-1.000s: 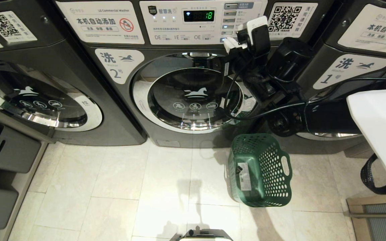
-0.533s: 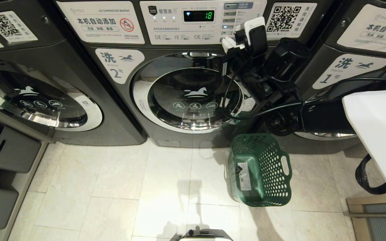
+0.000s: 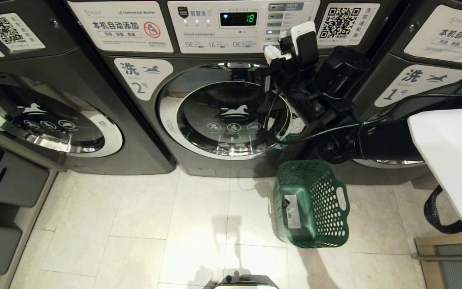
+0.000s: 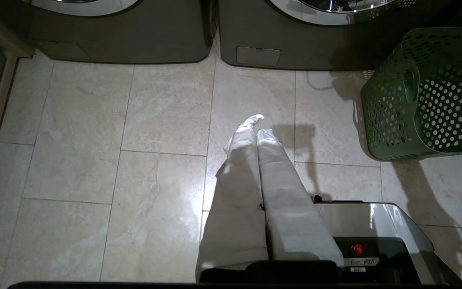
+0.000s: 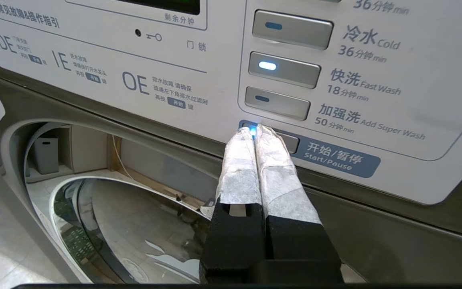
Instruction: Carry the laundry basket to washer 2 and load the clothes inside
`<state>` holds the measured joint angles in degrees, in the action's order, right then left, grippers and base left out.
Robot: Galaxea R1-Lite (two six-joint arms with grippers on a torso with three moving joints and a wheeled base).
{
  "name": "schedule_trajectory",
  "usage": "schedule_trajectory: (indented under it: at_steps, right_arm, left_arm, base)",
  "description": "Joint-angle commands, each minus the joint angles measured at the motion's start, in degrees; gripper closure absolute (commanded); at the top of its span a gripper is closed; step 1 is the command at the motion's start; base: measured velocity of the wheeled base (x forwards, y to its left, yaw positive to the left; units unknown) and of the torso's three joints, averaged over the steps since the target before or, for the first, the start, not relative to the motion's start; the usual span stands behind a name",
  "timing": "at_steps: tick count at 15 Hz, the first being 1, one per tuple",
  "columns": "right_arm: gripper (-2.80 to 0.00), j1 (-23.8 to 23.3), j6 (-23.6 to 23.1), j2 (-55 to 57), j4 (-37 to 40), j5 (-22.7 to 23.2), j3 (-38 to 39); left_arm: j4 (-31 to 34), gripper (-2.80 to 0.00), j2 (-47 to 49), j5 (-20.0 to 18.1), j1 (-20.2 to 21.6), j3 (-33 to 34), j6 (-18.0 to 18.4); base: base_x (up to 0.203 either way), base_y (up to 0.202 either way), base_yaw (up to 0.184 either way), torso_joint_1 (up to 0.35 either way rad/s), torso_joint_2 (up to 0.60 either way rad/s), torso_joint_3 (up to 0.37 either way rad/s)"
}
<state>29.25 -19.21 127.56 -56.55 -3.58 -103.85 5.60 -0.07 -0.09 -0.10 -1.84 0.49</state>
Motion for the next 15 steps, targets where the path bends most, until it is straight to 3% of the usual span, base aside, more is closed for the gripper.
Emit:
schedule_trajectory:
  at_steps: [1,7,15]
  right_arm:
    - [0.0,0.2,-0.1,-0.2,-0.3,-0.1,0.1]
    - [0.0,0.3,0.3,-2.9,-0.4,-0.2,2.7]
    - [0.0,1.2,0.3,-0.4,-0.4,-0.2,0.3]
  left_arm:
    - [0.0,0.0,-0.1,0.0,0.0,0.0,0.0]
    - [0.0,0.0,-0.1,0.0,0.0,0.0,0.0]
    - [0.0,0.0,-0.1,0.0,0.0,0.0,0.0]
  base:
    - [0.0,0.0,0.0,0.0,0.0,0.0]
    - [0.0,0.0,0.0,0.0,0.0,0.0]
    - [0.0,0.0,0.0,0.0,0.0,0.0]
